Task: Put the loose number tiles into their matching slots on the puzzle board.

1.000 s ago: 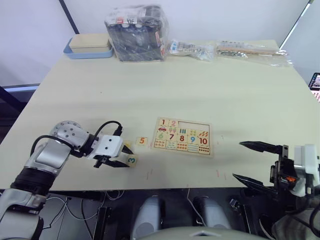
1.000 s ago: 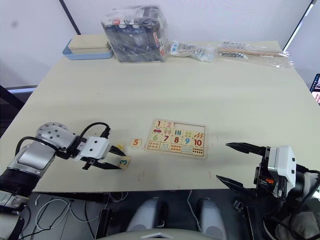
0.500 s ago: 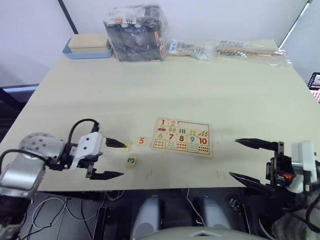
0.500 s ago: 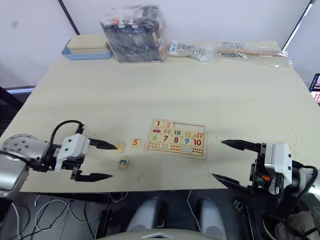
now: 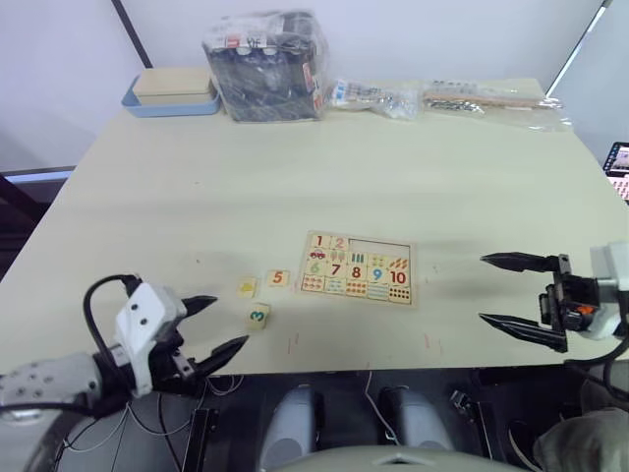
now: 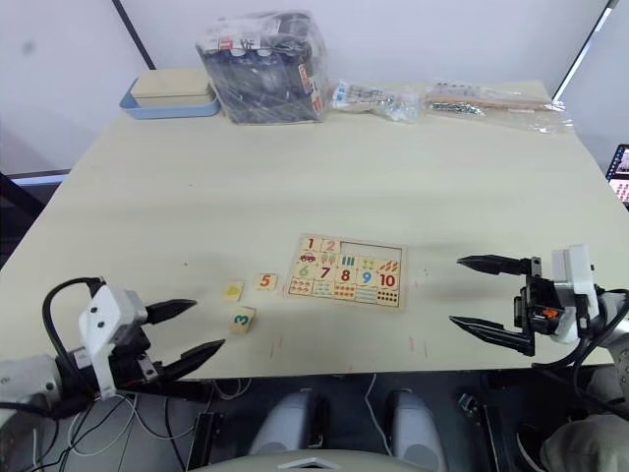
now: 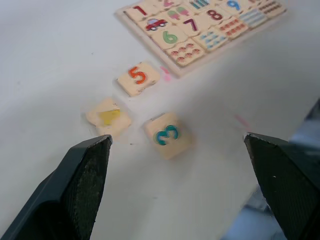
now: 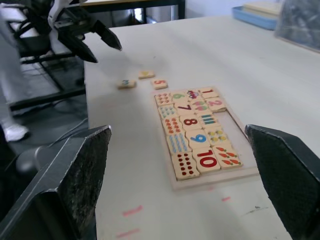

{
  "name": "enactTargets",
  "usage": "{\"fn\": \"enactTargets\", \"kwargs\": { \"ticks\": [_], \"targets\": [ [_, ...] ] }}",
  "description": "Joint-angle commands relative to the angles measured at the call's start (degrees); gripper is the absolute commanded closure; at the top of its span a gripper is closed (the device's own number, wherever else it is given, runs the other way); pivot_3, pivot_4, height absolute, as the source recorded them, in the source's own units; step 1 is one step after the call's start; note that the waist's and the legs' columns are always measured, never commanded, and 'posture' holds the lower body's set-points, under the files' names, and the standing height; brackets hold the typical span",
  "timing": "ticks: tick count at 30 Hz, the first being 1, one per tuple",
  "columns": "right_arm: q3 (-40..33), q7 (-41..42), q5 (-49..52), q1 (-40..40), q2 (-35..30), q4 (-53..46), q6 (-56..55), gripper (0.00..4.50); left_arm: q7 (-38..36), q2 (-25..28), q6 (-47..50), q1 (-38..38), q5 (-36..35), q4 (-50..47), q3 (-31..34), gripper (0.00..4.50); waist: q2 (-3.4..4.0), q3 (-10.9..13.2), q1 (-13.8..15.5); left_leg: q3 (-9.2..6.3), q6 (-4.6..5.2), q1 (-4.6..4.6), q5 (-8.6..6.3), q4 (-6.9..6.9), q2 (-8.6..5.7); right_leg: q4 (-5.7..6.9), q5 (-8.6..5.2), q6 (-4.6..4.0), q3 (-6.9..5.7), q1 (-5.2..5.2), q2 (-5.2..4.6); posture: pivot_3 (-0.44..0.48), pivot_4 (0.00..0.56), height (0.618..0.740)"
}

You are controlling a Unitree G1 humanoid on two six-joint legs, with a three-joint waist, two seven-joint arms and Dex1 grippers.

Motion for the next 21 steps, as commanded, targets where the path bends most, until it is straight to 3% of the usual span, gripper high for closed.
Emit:
{"fn": "enactTargets", "kwargs": {
  "ticks": [1, 6, 10, 21],
  "targets": [
    [1.5, 2.6, 0.7, -3.2, -0.1, 0.6, 0.0, 0.0, 11.9, -5.0, 3.8, 2.5, 0.5, -8.2, -2.4, 0.02, 0.01, 0.0, 0.0, 0.01, 0.0, 0.0, 0.0, 0.0, -0.01, 0.01, 0.0, 0.0, 0.02, 0.0, 0.0, 0.0, 0.15, 0.74],
    [4.2, 3.5, 1.3, -7.2, 0.9, 1.1, 1.2, 0.0, 24.5, -8.6, 6.2, 2.5, -1.3, -8.8, -6.5, 0.02, 0.02, 0.0, 0.2, -0.03, 0.0, 0.03, 0.0, 0.01, -0.05, 0.05, 0.0, -0.02, 0.03, 0.02, 0.02, 0.0, 0.15, 0.74],
    [3.7, 6.0, 2.5, -7.9, 1.6, 1.5, 0.7, 0.0, 32.4, -10.9, 8.3, 1.9, -1.1, -8.8, -13.6, 0.02, 0.01, 0.0, 0.1, -0.02, 0.0, 0.03, 0.0, 0.01, -0.07, 0.04, 0.01, -0.02, 0.08, 0.02, 0.01, 0.0, 0.15, 0.74],
    [2.5, 7.4, 2.7, -3.4, 1.7, 0.5, 0.2, 0.0, 34.4, -10.7, 12.6, -3.3, -0.3, -7.7, -17.1, 0.02, 0.05, -0.1, 0.1, -0.03, 0.0, 0.04, 0.0, 0.0, -0.12, 0.04, 0.0, -0.03, 0.13, 0.02, 0.06, 0.0, 0.15, 0.74]
  ]
}}
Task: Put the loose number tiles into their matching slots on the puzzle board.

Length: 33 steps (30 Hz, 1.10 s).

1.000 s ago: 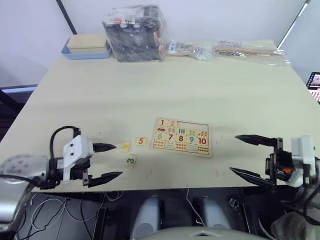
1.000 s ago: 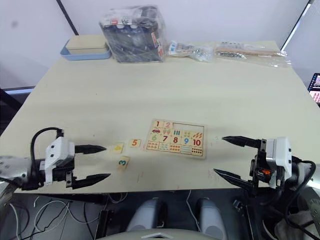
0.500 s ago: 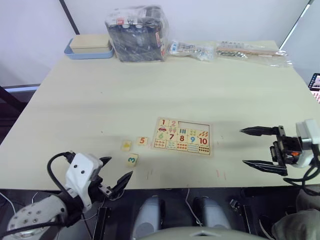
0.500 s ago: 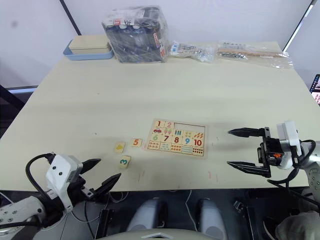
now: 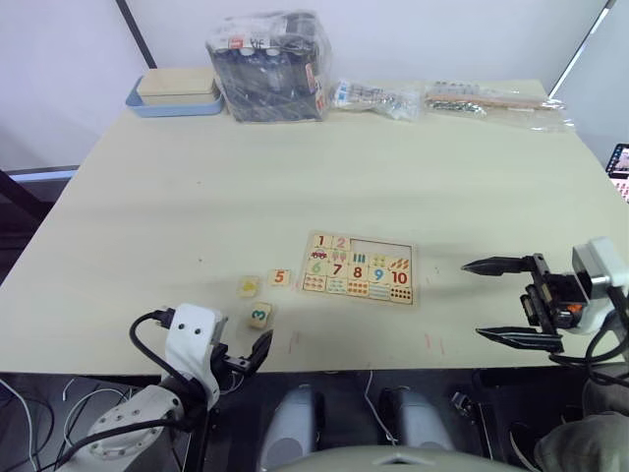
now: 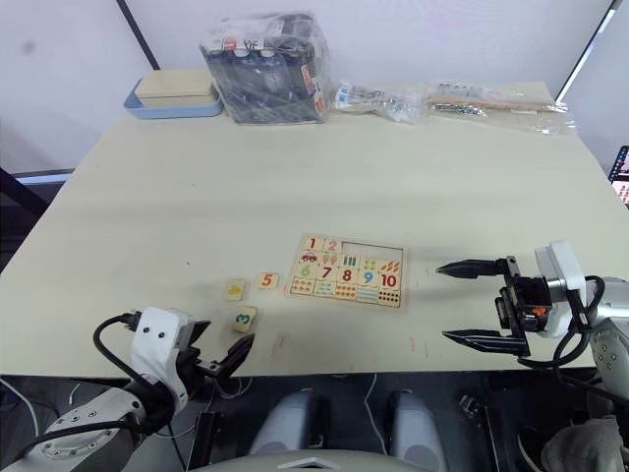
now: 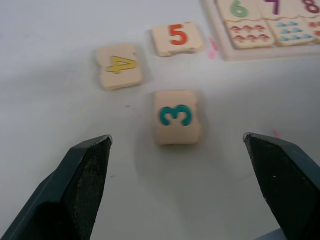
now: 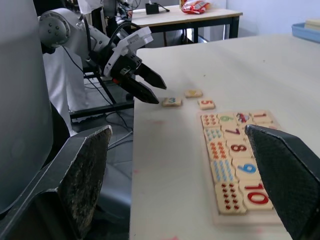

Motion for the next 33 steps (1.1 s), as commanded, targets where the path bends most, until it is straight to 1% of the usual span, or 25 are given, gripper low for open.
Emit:
{"fn": "enactTargets", "kwargs": {
  "ticks": [1, 8, 17, 22, 25, 26, 33],
  "targets": [
    [-2.2, 0.2, 0.3, -0.1, 0.3, -0.9, -1.7, 0.0, 0.9, 0.2, 1.2, -0.8, 0.5, -2.1, 0.0, 0.02, 0.0, 0.0, 0.0, 0.0, 0.0, 0.01, 0.0, 0.0, 0.0, 0.0, 0.0, 0.0, 0.0, 0.0, 0.01, 0.0, 0.15, 0.74],
    [-1.7, -0.7, -0.4, -0.5, 1.6, -0.8, -2.4, 0.0, 4.7, -2.0, 5.4, -2.2, 1.5, -3.0, -2.8, 0.02, 0.0, 0.0, 0.0, 0.0, 0.0, 0.0, 0.0, 0.0, -0.01, 0.0, 0.0, 0.0, 0.01, 0.0, 0.0, 0.0, 0.15, 0.74],
    [-1.5, -2.2, -0.6, -0.5, 2.6, -2.4, -2.3, 0.0, 5.2, -1.2, 7.3, -3.9, 2.5, -2.9, -3.6, 0.02, 0.07, 0.0, 0.1, -0.01, 0.0, 0.02, 0.0, 0.0, 0.0, 0.0, 0.0, 0.0, 0.02, 0.0, -0.01, 0.0, 0.15, 0.74],
    [-1.4, -2.6, -0.7, -0.1, 3.1, -3.0, -2.2, 0.0, 5.6, -2.3, 8.5, -5.8, 2.6, -2.1, -4.2, 0.02, 0.07, 0.0, 0.1, -0.01, 0.0, 0.01, 0.0, 0.0, -0.01, 0.0, 0.0, 0.0, 0.02, 0.01, -0.01, 0.0, 0.15, 0.74],
    [-1.3, -2.7, -0.8, 0.0, 3.2, -3.0, -2.2, 0.0, 5.4, -2.6, 9.1, -6.1, 2.7, -2.1, -4.1, 0.83, 0.07, 0.0, 0.0, -0.01, 0.0, 0.01, 0.0, 0.0, 0.0, 0.0, 0.0, 0.0, 0.02, 0.0, -0.01, 0.0, 0.15, 0.74],
    [-1.3, -2.7, -0.8, 0.1, 3.3, -3.0, -2.2, 0.0, 5.3, -2.6, 9.2, -6.2, 2.7, -2.1, -4.0, 1.23, 0.07, 0.0, 0.0, -0.01, 0.0, 0.01, 0.0, 0.0, -0.01, 0.0, 0.0, 0.0, 0.02, 0.0, -0.01, 0.0, 0.15, 0.74],
    [-0.8, -2.8, -1.3, 0.4, 3.8, -2.9, -2.4, 0.0, 4.9, -2.6, 9.3, -6.2, 2.8, -2.1, -3.6, 1.23, 0.07, 0.0, 0.0, -0.01, 0.0, 0.01, 0.0, 0.0, 0.0, 0.0, 0.0, 0.0, 0.02, 0.0, -0.02, 0.0, 0.15, 0.74]
  ]
}}
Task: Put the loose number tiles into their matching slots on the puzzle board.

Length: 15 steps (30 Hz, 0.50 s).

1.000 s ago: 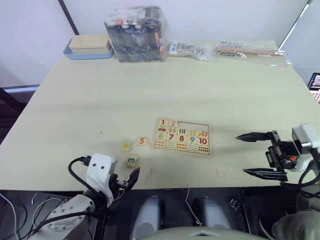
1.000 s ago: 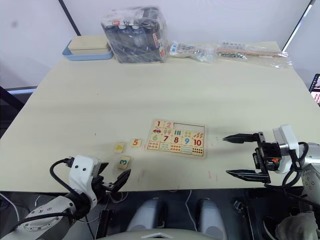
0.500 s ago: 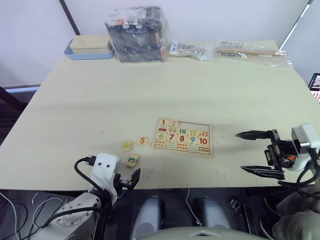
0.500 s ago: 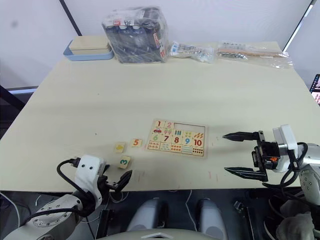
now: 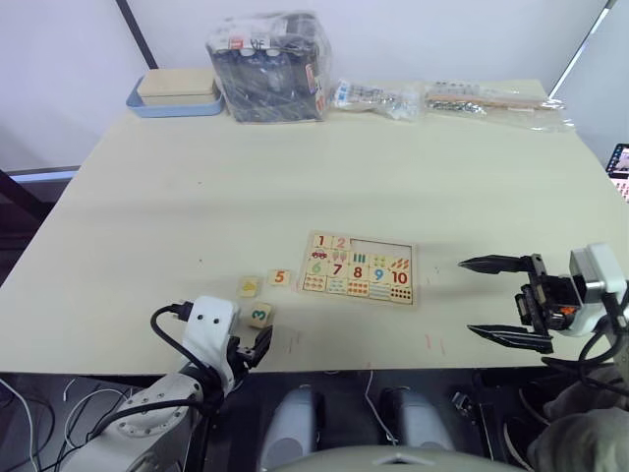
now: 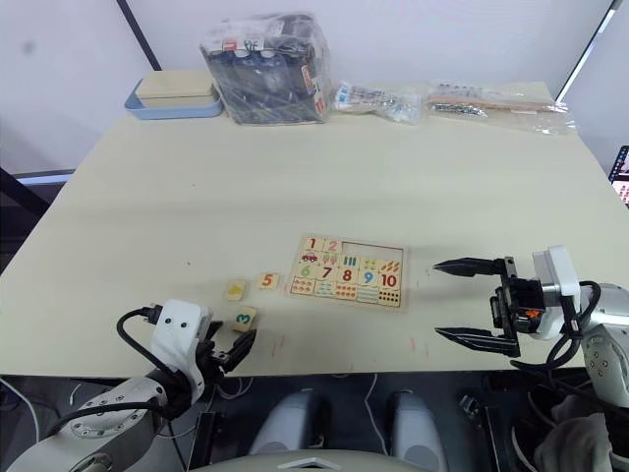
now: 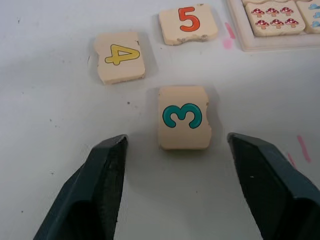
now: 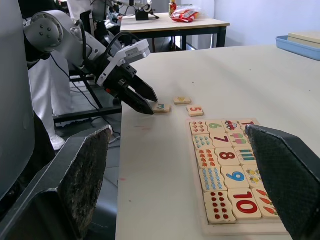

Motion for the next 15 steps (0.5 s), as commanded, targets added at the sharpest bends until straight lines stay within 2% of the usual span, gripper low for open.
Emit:
{"fn": "enactTargets", "kwargs": {
  "ticks": [1, 3, 5, 7, 9, 11, 15],
  "targets": [
    [-0.4, 0.0, 0.3, 0.1, 0.2, -1.4, -0.9, 0.0, -0.3, -0.2, 0.0, 0.0, 0.4, -1.9, 0.1, 1.23, 0.0, 0.0, 0.0, 0.0, 0.0, 0.0, 0.0, 0.0, 0.0, 0.0, 0.0, 0.0, 0.0, 0.0, 0.0, 0.0, 0.15, 0.74],
    [-0.2, -0.1, 0.3, 0.0, 0.5, -1.4, -0.8, 0.0, -0.4, -0.4, -0.1, 0.0, 0.3, -1.8, 0.1, 1.77, 0.0, 0.0, 0.0, 0.0, 0.0, 0.0, 0.0, 0.0, 0.0, 0.0, 0.0, 0.0, 0.0, 0.0, 0.0, 0.0, 0.15, 0.74],
    [-0.1, -0.2, 0.2, -0.1, 0.5, -1.4, -0.8, 0.0, -0.5, -0.6, -0.2, -0.2, 0.4, -1.7, 0.1, 2.64, 0.0, 0.0, 0.0, 0.0, 0.0, 0.0, 0.0, 0.0, 0.0, 0.0, 0.0, 0.0, 0.0, 0.0, 0.0, 0.0, 0.15, 0.74],
    [0.0, -0.2, 0.2, -0.1, 0.5, -1.4, -0.7, 0.0, -0.6, -0.7, -0.3, -0.2, 0.4, -1.7, 0.1, 3.28, 0.0, 0.0, 0.0, 0.0, 0.0, 0.0, 0.0, 0.0, 0.01, 0.0, 0.0, 0.0, 0.0, 0.0, 0.0, 0.0, 0.15, 0.74],
    [0.1, -0.2, 0.2, -0.1, 0.6, -1.4, -0.7, 0.0, -0.7, -0.8, -0.4, -0.2, 0.5, -1.6, 0.3, 3.56, 0.0, 0.0, 0.0, 0.0, 0.0, -0.01, 0.0, 0.0, 0.0, 0.0, 0.0, 0.0, 0.0, 0.0, -0.01, 0.0, 0.15, 0.74],
    [0.2, -0.4, 0.2, 0.1, 0.7, -1.6, -0.8, 0.0, -1.3, -0.6, -1.1, 0.3, 0.4, -1.8, 1.1, 3.56, 0.0, 0.0, 0.0, 0.0, 0.0, -0.01, 0.0, 0.0, 0.0, 0.0, 0.0, 0.0, 0.0, 0.0, -0.01, 0.0, 0.15, 0.74],
    [0.7, -1.6, 0.3, 0.1, 1.8, -2.6, -0.7, 0.0, -9.1, 2.7, -4.8, 1.7, -3.3, -2.4, 9.6, 3.56, -0.01, 0.0, -0.1, 0.0, 0.0, -0.01, 0.0, -0.01, 0.03, 0.0, 0.0, -0.01, -0.01, -0.02, 0.0, 0.0, 0.15, 0.74]
  ]
}}
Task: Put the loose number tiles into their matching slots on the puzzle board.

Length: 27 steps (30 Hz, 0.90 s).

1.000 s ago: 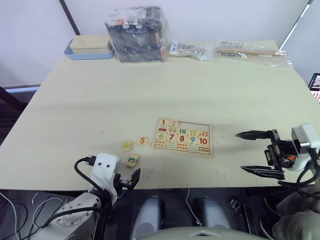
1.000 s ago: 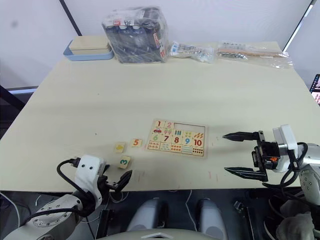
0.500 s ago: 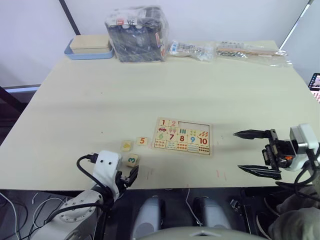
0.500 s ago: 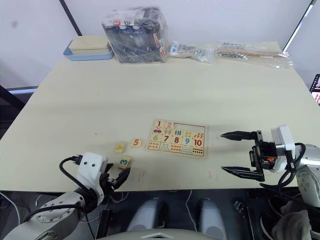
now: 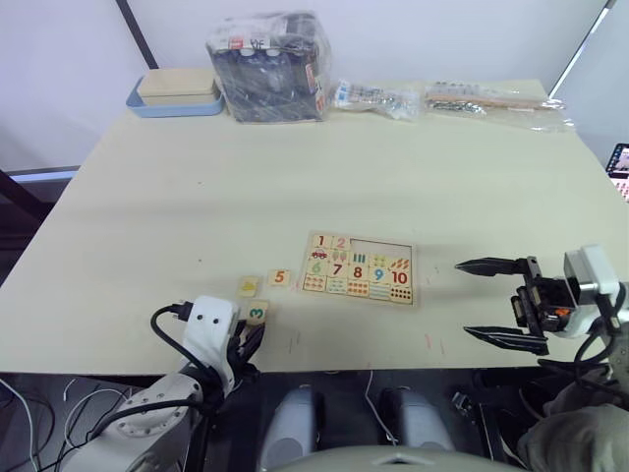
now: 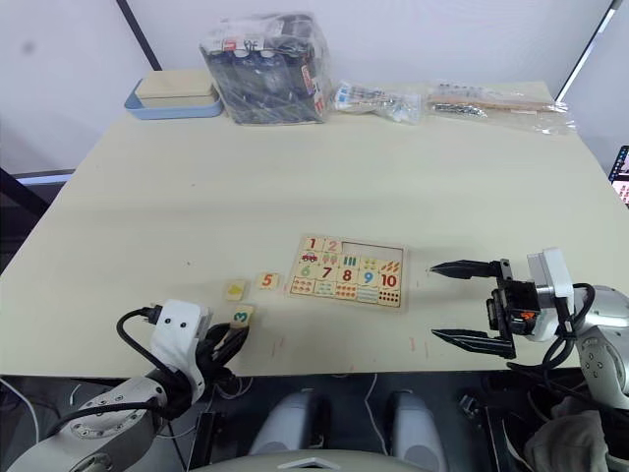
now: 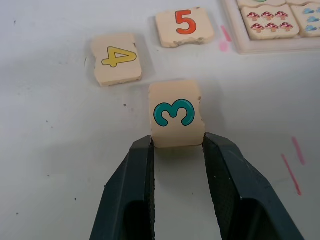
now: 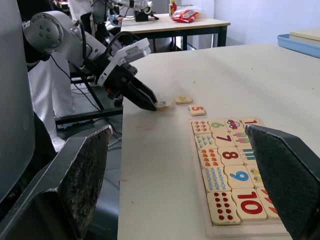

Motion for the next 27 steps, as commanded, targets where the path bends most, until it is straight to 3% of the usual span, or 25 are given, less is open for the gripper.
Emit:
{"fn": "enactTargets", "kwargs": {
  "ticks": [1, 6, 11, 15, 19, 21, 27],
  "targets": [
    [-0.4, -1.3, 0.8, 0.1, 0.8, -2.7, -0.7, 0.0, -9.4, 5.1, -3.8, 0.9, -4.7, -2.5, 9.7, 3.56, 0.04, 0.0, 0.0, 0.0, 0.0, -0.01, 0.0, 0.0, 0.03, 0.0, 0.0, -0.01, -0.02, -0.01, 0.01, 0.0, 0.15, 0.74],
    [-0.8, -3.0, 1.1, -0.1, 1.7, -3.9, -0.7, 0.0, -27.3, 20.7, -5.6, -1.6, -11.9, 3.6, 22.3, 3.56, 0.14, 0.0, 0.2, -0.07, -0.01, -0.04, 0.0, 0.01, 0.03, -0.02, -0.01, 0.0, -0.14, -0.03, -0.03, 0.0, 0.15, 0.74],
    [-1.5, -5.4, 2.4, 0.2, 1.9, -6.4, 0.6, 0.0, -40.9, 34.8, -9.3, -10.4, -13.6, 14.5, 22.8, 3.56, 0.18, 0.0, 0.1, -0.02, -0.01, -0.04, 0.0, 0.0, -0.06, -0.04, -0.01, 0.02, -0.14, -0.02, -0.07, 0.0, 0.15, 0.74],
    [-3.2, -6.4, 2.9, 1.3, 1.1, -7.4, 0.5, 0.0, -49.9, 44.5, -15.9, -24.0, -10.9, 25.7, 11.6, 3.56, 0.22, 0.1, 0.2, 0.01, -0.01, -0.08, 0.0, -0.03, -0.16, -0.07, -0.01, 0.02, -0.15, -0.03, -0.02, 0.0, 0.15, 0.74],
    [-6.0, -7.9, 3.6, 2.9, 0.3, -8.4, 0.4, 0.0, -58.8, 48.1, -21.2, -43.1, -5.0, 35.6, -5.2, 3.56, 0.2, 0.2, 0.1, 0.1, -0.01, -0.06, 0.0, -0.08, -0.18, -0.09, 0.0, 0.04, -0.09, -0.02, -0.02, 0.0, 0.15, 0.74],
    [-7.1, -9.1, 3.6, 3.9, 0.6, -8.8, 0.1, 0.0, -63.1, 47.5, -22.9, -51.9, -0.8, 39.8, -13.0, 3.56, 0.17, 0.2, 0.1, 0.09, -0.03, -0.11, 0.01, -0.06, -0.17, -0.09, 0.0, 0.03, -0.13, -0.02, 0.09, 0.0, 0.15, 0.74],
    [-10.2, -11.0, 3.3, 6.9, 0.5, -10.3, -1.0, 0.0, -72.5, 36.3, -21.6, -78.0, 10.4, 50.4, -32.4, 3.56, 0.11, 0.2, 0.1, 0.09, -0.07, -0.28, 0.05, 0.06, -0.17, -0.08, 0.12, 0.26, 0.48, 0.0, 0.68, 0.0, 0.15, 0.74]
  ]
}}
